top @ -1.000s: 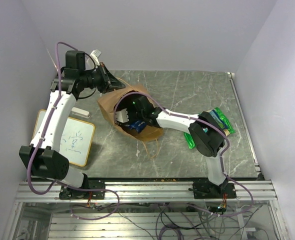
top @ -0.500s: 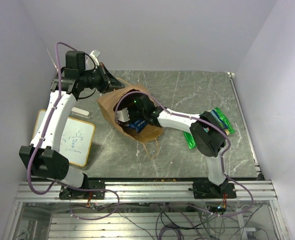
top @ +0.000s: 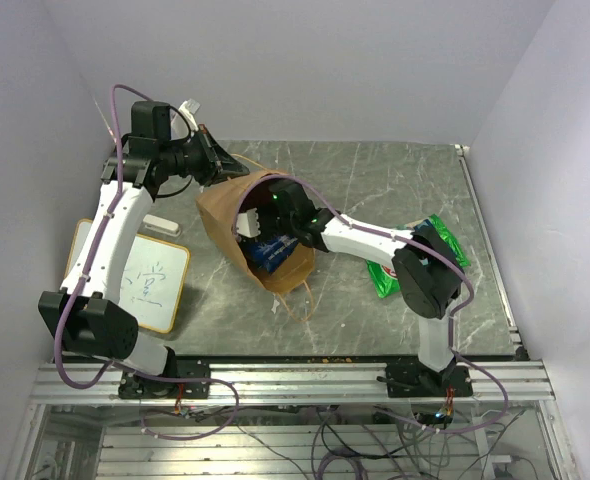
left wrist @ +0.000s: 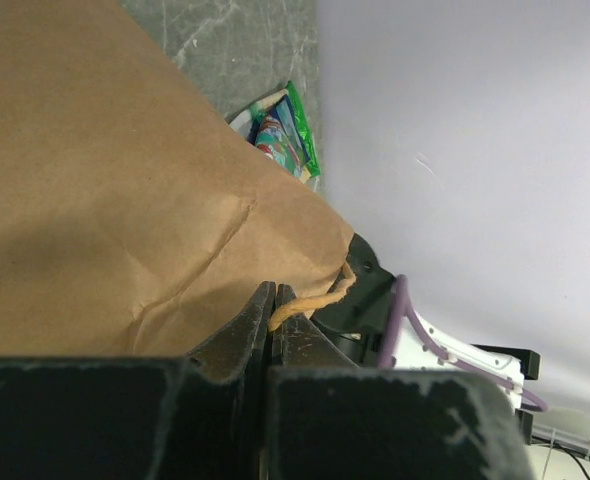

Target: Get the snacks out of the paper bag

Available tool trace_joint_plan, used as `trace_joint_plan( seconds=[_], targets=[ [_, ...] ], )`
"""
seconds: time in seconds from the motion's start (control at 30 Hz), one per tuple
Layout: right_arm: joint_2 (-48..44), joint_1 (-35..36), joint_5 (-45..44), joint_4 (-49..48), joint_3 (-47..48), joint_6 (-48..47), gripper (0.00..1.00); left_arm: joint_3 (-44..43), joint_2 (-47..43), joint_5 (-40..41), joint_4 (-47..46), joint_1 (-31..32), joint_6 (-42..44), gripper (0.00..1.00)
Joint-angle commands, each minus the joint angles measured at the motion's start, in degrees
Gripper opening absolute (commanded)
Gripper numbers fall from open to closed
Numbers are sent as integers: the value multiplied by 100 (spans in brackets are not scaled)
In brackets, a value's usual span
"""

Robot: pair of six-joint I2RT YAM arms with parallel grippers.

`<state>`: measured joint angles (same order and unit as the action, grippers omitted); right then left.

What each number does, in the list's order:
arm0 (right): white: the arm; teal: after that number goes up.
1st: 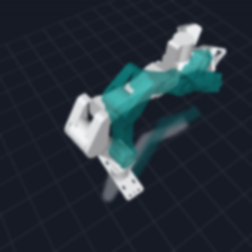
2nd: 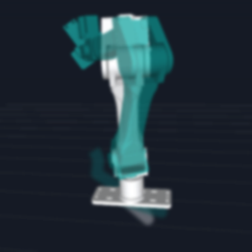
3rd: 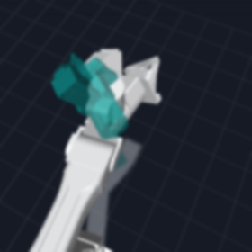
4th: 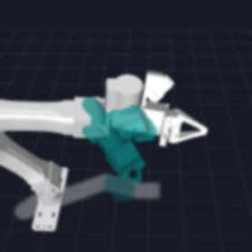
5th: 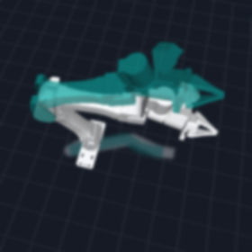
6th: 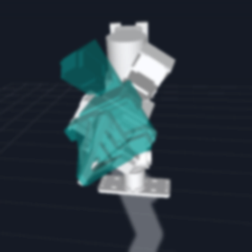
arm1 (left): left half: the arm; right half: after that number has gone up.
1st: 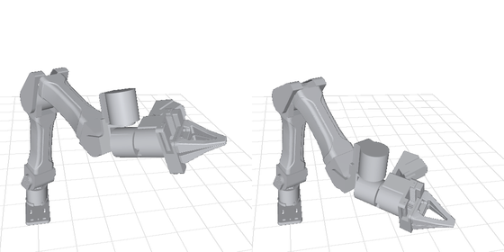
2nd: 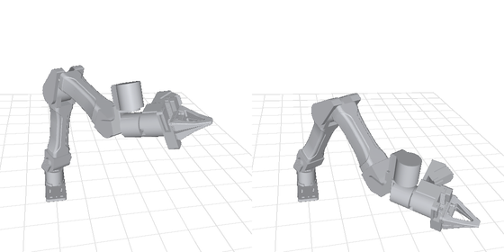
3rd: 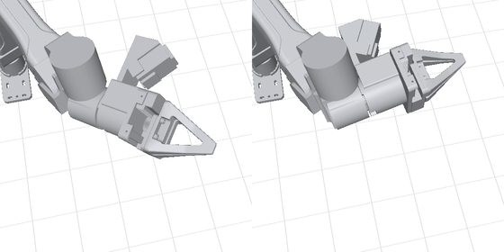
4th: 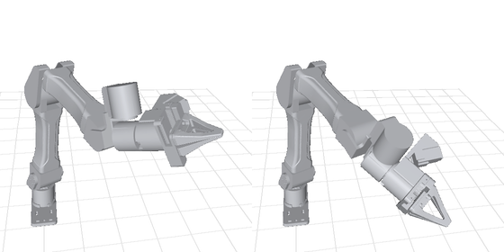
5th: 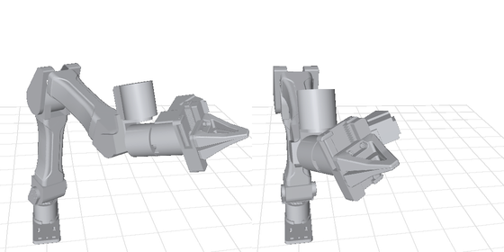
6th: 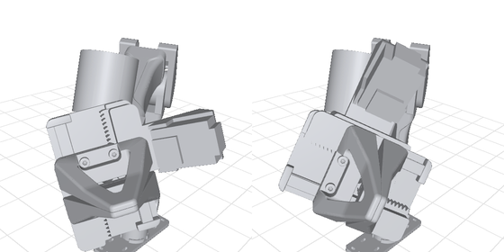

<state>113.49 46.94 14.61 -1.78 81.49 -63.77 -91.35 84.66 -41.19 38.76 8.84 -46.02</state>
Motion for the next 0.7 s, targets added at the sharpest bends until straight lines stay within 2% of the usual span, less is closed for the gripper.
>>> trace_joint_plan(
  seconds=[0.0, 0.67],
  targets=[
    [-651, -9, 194, -189, -41, 334, 0, -199, 54, 19, -159, -18, -21, 7],
    [-2216, -12, 569, 178, -521, 800, 0, -193, -33, -104, -123, -145, 35, 7]
  ],
)
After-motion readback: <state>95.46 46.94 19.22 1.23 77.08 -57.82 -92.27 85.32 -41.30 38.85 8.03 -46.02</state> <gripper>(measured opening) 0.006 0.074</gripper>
